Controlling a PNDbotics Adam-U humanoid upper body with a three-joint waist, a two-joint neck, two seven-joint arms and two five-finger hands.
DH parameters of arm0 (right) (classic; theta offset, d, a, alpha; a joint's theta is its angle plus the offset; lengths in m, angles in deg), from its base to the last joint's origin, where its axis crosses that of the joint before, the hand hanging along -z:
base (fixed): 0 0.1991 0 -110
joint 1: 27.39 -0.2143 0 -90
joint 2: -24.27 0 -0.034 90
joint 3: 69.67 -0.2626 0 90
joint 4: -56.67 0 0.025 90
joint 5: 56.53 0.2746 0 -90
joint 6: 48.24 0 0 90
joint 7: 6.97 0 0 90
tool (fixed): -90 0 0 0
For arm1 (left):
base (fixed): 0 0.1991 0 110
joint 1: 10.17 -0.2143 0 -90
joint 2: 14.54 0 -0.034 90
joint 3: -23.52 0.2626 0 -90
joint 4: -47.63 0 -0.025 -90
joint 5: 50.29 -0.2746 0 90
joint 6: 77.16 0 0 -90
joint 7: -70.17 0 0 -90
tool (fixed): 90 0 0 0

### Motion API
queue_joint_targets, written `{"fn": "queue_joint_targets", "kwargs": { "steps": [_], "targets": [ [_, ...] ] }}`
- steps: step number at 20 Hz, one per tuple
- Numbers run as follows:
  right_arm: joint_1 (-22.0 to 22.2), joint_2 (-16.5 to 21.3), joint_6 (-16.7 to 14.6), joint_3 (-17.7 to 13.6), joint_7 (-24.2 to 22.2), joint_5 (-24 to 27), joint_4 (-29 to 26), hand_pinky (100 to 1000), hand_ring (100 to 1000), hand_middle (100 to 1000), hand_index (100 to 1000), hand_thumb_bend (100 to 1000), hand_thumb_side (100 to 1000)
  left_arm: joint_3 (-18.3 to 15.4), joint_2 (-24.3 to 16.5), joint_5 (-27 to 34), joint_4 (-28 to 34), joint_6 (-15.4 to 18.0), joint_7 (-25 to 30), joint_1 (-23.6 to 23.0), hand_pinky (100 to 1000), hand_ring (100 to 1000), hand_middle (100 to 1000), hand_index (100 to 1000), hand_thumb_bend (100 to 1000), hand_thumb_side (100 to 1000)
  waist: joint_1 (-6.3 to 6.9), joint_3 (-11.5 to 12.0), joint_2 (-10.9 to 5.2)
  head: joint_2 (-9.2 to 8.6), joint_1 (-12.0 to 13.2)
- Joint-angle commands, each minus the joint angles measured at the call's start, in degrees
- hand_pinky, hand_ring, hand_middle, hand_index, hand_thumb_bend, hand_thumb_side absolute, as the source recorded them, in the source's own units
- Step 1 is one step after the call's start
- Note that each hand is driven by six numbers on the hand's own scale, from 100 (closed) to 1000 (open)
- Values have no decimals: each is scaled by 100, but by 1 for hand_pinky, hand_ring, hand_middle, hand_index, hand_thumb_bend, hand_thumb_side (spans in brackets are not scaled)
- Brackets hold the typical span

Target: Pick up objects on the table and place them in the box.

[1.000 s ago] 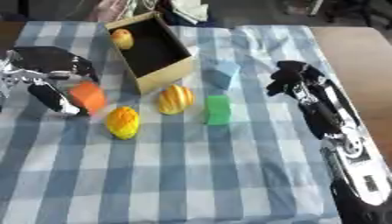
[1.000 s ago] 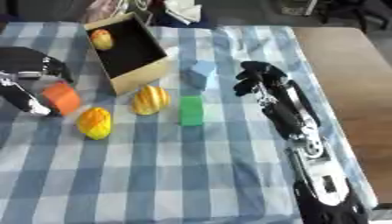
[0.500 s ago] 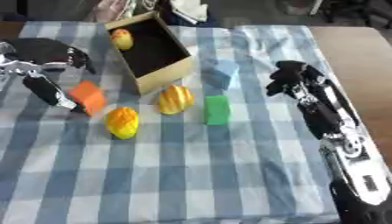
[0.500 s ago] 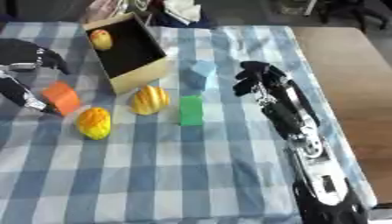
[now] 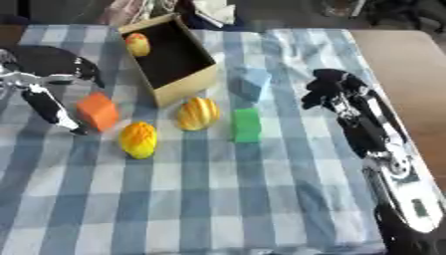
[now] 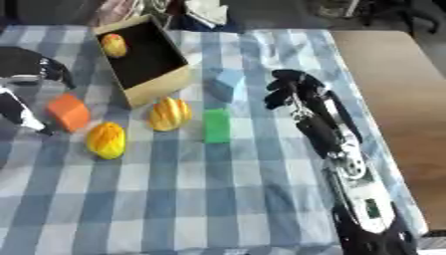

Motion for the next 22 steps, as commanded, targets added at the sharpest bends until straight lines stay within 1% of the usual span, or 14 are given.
{"fn": "queue_joint_targets", "kwargs": {
  "steps": [1, 4, 7, 12, 17, 22],
  "targets": [
    [-52, 40, -4, -28, 20, 16, -60, 583, 594, 607, 771, 100, 555, -142, -121, -40, -23, 1296, 958, 71, 749, 688, 732, 811, 539, 474, 51, 7, -140, 28, -26],
    [-52, 38, -5, -30, 22, 17, -60, 583, 594, 607, 771, 100, 555, -191, -82, -28, -65, 1288, 593, 67, 738, 665, 705, 790, 478, 450, 43, 7, -138, 28, -29],
    [-54, 36, -6, -25, 18, 17, -61, 583, 594, 606, 771, 100, 556, -175, -59, -84, -121, 1290, 338, 58, 738, 660, 697, 782, 484, 450, 41, 4, -133, 28, -31],
    [-57, 34, -5, -25, 20, 12, -59, 583, 594, 606, 771, 100, 557, -83, -18, -231, -188, 1296, 282, 28, 741, 657, 682, 771, 514, 458, 39, -1, -126, 28, -33],
    [-57, 36, -6, -29, 25, 9, -58, 583, 594, 606, 771, 100, 557, -67, -3, -185, -195, 1296, 246, 15, 729, 627, 626, 730, 466, 438, 37, 6, -127, 28, -42],
    [-54, 40, -5, -33, 32, 6, -55, 583, 593, 606, 771, 100, 559, -122, -44, 1, -128, 1296, 38, 32, 708, 592, 575, 688, 424, 411, 38, 17, -131, 28, -52]
  ]
}}
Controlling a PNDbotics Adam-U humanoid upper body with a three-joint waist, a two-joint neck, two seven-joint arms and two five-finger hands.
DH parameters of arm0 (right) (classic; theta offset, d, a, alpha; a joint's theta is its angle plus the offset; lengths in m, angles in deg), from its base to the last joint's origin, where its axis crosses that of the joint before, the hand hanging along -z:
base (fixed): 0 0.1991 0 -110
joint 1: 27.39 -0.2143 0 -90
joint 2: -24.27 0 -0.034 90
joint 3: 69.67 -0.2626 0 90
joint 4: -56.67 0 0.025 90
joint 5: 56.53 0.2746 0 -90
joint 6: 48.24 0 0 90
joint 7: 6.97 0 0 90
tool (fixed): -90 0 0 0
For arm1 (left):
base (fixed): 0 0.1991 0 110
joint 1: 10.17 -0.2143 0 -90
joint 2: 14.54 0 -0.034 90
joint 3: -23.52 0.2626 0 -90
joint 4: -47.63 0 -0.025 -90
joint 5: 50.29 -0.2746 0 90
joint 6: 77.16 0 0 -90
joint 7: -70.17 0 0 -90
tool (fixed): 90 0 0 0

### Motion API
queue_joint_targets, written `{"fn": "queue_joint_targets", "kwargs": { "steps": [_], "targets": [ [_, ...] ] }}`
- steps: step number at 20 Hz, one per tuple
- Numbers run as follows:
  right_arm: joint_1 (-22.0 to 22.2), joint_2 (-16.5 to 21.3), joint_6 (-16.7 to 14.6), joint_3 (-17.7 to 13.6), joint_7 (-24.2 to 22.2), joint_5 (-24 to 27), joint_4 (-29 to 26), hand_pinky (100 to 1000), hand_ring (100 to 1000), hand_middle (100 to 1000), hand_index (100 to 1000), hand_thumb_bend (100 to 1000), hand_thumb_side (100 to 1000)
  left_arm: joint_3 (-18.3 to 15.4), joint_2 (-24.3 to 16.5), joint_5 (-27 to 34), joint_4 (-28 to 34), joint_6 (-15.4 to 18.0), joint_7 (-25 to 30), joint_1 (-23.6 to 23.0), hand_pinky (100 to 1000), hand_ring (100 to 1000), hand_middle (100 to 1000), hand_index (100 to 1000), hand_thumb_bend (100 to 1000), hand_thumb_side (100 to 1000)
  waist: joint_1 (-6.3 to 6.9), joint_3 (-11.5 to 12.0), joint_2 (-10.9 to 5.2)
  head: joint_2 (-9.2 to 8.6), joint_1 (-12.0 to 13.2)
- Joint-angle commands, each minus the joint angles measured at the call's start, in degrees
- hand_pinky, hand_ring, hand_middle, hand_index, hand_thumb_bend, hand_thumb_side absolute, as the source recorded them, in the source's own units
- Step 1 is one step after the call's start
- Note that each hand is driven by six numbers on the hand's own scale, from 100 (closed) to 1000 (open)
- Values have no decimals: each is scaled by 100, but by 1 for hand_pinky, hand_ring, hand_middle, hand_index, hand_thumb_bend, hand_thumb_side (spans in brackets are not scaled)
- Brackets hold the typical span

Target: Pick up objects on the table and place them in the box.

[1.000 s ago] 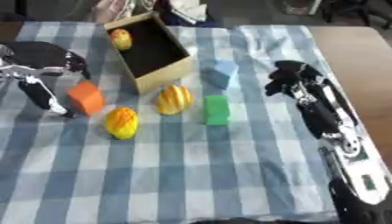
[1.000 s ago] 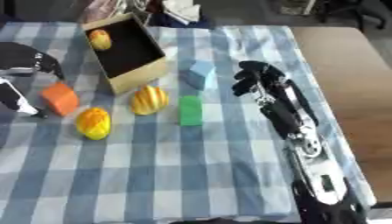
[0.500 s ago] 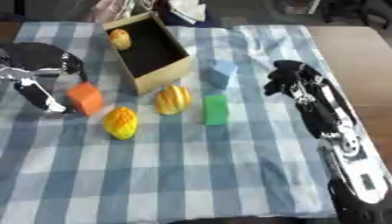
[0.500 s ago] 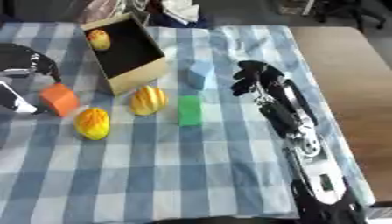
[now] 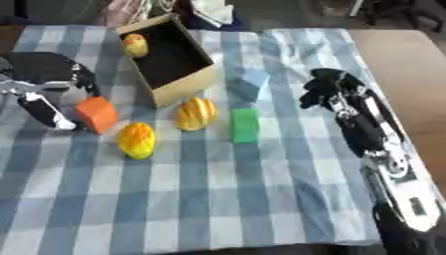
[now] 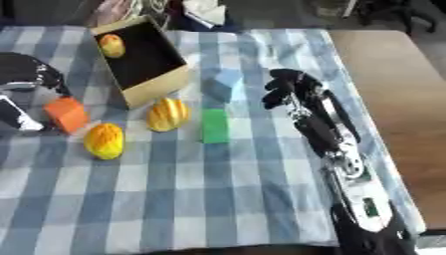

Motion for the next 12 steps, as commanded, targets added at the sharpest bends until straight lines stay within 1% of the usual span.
{"fn": "queue_joint_targets", "kwargs": {
  "steps": [1, 3, 4, 5, 10, 11, 12],
  "targets": [
    [-51, 41, -3, -33, 31, 5, -56, 583, 593, 606, 771, 100, 560, -51, -126, 126, 98, 718, 577, 76, 702, 584, 564, 679, 420, 407, 39, 9, -131, 28, -16],
    [-50, 42, -2, -33, 33, 4, -55, 583, 593, 605, 770, 100, 561, -86, -177, 206, 151, 718, 493, 90, 695, 573, 552, 671, 412, 399, 41, 14, -132, 28, -19],
    [-49, 43, -1, -34, 34, 3, -55, 583, 593, 605, 770, 100, 561, -107, -210, 244, 182, 718, 455, 98, 693, 570, 550, 669, 390, 405, 42, 16, -133, 28, -22],
    [-48, 44, -1, -36, 36, 1, -54, 584, 593, 605, 771, 100, 562, -126, -242, 288, 211, 718, 421, 101, 692, 567, 546, 667, 404, 392, 44, 17, -134, 28, -24],
    [-44, 47, 0, -39, 41, -3, -54, 584, 593, 605, 771, 100, 560, -265, -420, 574, 346, 707, 304, 136, 685, 557, 534, 660, 385, 372, 53, 28, -141, 28, -44],
    [-44, 47, 0, -40, 41, -4, -54, 584, 593, 605, 771, 100, 560, -292, -454, 640, 368, 693, 296, 142, 683, 555, 531, 659, 349, 377, 54, 30, -142, 28, -46],
    [-43, 48, 1, -40, 42, -4, -54, 584, 593, 605, 771, 100, 559, -319, -484, 708, 389, 674, 294, 149, 683, 554, 530, 659, 379, 365, 55, 32, -145, 28, -49]
  ]
}}
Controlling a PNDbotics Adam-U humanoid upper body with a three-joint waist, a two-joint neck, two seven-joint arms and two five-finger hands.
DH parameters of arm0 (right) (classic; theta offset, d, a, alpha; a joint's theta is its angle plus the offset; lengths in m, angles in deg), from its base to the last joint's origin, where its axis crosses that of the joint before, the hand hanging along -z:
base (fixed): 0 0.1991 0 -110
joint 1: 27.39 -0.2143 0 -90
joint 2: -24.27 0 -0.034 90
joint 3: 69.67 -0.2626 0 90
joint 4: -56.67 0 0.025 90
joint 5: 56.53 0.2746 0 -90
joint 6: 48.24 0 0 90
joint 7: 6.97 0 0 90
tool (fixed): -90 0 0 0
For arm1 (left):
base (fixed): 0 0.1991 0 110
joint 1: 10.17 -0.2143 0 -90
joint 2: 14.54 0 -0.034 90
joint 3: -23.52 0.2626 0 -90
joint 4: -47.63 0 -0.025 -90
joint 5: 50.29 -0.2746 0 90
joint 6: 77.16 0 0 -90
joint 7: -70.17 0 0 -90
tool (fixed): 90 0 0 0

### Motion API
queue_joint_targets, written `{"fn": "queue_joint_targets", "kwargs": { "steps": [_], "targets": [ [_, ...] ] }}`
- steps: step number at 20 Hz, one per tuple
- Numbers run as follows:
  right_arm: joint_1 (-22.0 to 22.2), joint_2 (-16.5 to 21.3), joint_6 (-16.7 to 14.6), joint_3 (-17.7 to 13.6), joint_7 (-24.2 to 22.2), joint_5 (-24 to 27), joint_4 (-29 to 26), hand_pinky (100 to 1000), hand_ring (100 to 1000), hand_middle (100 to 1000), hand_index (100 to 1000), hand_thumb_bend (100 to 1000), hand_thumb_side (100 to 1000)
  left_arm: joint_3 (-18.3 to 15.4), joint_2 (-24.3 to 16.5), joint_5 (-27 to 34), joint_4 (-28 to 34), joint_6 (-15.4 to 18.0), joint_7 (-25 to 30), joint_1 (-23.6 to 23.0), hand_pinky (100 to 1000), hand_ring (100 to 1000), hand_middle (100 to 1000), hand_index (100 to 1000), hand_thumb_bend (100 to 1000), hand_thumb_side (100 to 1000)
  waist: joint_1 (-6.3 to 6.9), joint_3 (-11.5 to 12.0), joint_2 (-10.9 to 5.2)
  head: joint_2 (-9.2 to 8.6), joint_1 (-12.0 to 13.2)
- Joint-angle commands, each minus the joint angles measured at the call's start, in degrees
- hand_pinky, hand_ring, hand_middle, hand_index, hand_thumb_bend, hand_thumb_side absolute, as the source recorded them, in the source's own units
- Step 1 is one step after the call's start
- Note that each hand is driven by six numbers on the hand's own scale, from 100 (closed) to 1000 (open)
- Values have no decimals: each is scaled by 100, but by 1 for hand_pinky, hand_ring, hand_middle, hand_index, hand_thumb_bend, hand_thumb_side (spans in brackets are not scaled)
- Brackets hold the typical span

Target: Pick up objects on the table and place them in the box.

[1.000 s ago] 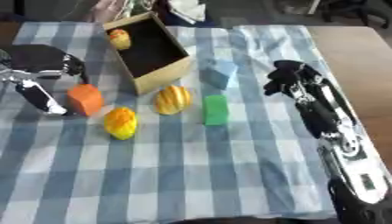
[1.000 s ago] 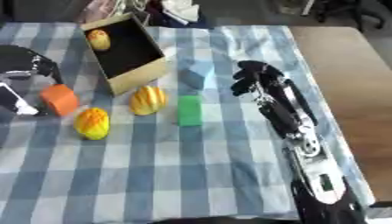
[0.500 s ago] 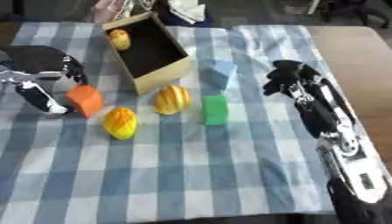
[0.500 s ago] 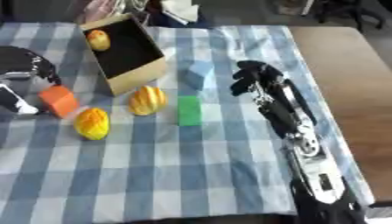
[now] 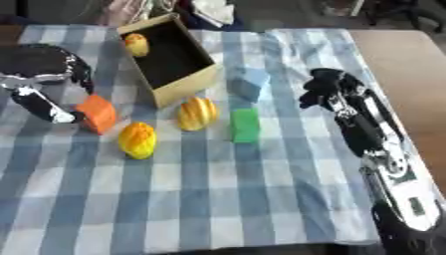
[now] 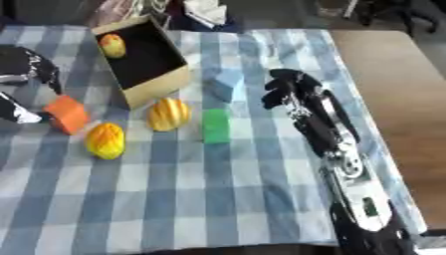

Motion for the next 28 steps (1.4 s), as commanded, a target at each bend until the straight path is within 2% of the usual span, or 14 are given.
{"fn": "queue_joint_targets", "kwargs": {
  "steps": [1, 2, 5, 6, 7, 8, 12, 15, 19, 28],
  "targets": [
    [-43, 48, 8, -39, 31, -4, -56, 584, 593, 605, 771, 100, 559, -155, -291, 231, 155, 477, 480, 148, 683, 554, 530, 658, 379, 364, 56, 8, -147, 28, -25],
    [-43, 49, 8, -39, 31, -3, -57, 584, 593, 605, 771, 100, 559, -169, -311, 290, 173, 458, 497, 150, 685, 558, 536, 664, 382, 366, 57, 10, -149, 28, -26],
    [-45, 49, 7, -36, 26, -4, -57, 584, 593, 605, 771, 100, 559, -133, -351, 354, 175, 474, 742, 137, 721, 617, 630, 742, 436, 405, 58, 9, -151, 28, -29],
    [-45, 49, 7, -36, 25, -4, -57, 584, 593, 605, 771, 100, 559, -103, -366, 329, 176, 505, 891, 133, 753, 689, 732, 814, 540, 455, 58, 6, -150, 28, -30],
    [-46, 49, 7, -36, 25, -4, -56, 584, 593, 605, 771, 100, 560, -68, -380, 284, 192, 522, 1054, 133, 756, 696, 741, 821, 551, 461, 59, 5, -149, 28, -31],
    [-45, 49, 9, -35, 24, -3, -54, 584, 593, 605, 770, 100, 560, -23, -397, 222, 215, 531, 1217, 136, 779, 739, 791, 859, 630, 503, 61, 3, -147, 28, -30],
    [-48, 45, 9, -26, 14, -4, -53, 584, 593, 605, 770, 100, 563, 126, -417, -91, 281, 539, 1637, 128, 798, 770, 829, 881, 746, 554, 68, -5, -141, 28, -32],
    [-52, 38, 10, -27, 15, -5, -54, 584, 593, 605, 770, 100, 562, 186, -403, -346, 296, 539, 1633, 110, 800, 777, 839, 886, 774, 589, 69, -16, -138, 28, -37],
    [-56, 31, 11, -19, 8, -3, -53, 584, 593, 605, 770, 100, 562, 198, -329, -700, 237, 539, 1302, 85, 800, 779, 843, 888, 777, 593, 64, -24, -131, 28, -41],
    [-74, 11, 12, -8, 2, 5, -53, 583, 592, 604, 770, 100, 562, 298, -45, -1312, -12, 540, 528, 51, 795, 773, 835, 883, 704, 558, 38, -60, -107, 28, -20]
  ]
}}
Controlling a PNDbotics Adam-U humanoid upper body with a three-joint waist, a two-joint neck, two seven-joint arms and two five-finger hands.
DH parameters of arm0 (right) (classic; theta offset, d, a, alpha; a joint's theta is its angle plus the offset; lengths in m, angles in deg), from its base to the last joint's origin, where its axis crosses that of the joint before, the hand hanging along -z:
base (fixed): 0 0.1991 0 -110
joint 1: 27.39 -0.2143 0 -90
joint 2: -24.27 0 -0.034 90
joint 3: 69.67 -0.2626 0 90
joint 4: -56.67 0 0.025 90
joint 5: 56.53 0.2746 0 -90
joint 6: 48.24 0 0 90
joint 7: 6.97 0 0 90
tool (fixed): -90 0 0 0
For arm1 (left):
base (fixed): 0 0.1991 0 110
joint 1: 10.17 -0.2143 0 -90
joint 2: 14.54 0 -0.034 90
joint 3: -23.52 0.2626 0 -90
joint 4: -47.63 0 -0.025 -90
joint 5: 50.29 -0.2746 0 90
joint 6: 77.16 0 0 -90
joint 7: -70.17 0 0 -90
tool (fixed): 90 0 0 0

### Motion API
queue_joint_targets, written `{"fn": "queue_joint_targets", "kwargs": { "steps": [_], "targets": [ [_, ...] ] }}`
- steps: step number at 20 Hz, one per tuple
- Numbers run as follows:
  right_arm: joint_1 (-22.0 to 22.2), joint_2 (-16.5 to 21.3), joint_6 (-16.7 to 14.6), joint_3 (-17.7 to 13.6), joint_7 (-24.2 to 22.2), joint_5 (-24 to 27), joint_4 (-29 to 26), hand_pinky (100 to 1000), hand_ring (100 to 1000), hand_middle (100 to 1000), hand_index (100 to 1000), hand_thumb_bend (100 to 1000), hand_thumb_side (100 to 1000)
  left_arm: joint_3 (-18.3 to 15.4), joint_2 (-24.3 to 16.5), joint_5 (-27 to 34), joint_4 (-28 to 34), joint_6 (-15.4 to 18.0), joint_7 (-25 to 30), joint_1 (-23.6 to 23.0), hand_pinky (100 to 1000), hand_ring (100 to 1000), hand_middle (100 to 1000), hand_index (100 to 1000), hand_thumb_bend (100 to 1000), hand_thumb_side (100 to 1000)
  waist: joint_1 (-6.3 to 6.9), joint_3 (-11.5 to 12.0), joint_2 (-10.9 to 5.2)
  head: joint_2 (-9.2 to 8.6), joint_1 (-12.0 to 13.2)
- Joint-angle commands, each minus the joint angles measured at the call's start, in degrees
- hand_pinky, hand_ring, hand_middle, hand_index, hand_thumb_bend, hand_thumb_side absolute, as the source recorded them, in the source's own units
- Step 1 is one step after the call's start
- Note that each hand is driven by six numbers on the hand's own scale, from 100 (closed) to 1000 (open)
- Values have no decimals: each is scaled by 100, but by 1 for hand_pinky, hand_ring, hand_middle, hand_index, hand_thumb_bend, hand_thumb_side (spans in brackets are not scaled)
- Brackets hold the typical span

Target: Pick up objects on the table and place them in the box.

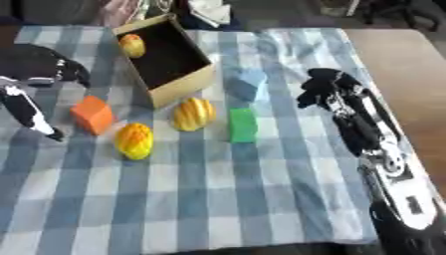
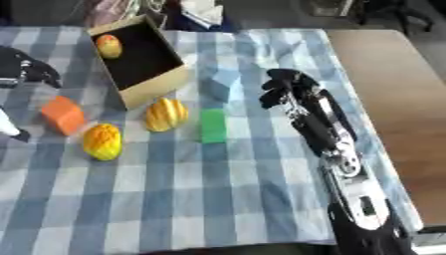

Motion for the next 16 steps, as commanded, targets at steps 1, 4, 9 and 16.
{"fn": "queue_joint_targets", "kwargs": {
  "steps": [1, 4, 9, 16],
  "targets": [
    [-72, 12, 8, -7, 3, 6, -66, 583, 592, 604, 770, 100, 564, 3, -29, -162, -15, 631, 363, 79, 795, 771, 833, 882, 694, 554, 37, -18, -104, 28, 5],
    [-75, 6, 9, -7, 2, 8, -67, 583, 592, 604, 770, 100, 565, 8, 20, -250, -73, 631, 188, 80, 790, 765, 826, 877, 664, 541, 34, -28, -97, 28, 9],
    [-79, 1, 11, -4, 0, 11, -67, 583, 592, 604, 770, 100, 566, -2, 67, -337, -180, 631, 58, 79, 783, 751, 802, 860, 613, 518, 34, -37, -91, 28, 10],
    [-81, 0, 12, -8, 3, 13, -67, 583, 591, 603, 770, 100, 566, -38, 95, -254, -261, 631, -9, 88, 751, 664, 687, 764, 489, 459, 30, -36, -88, 28, 3]
  ]
}}
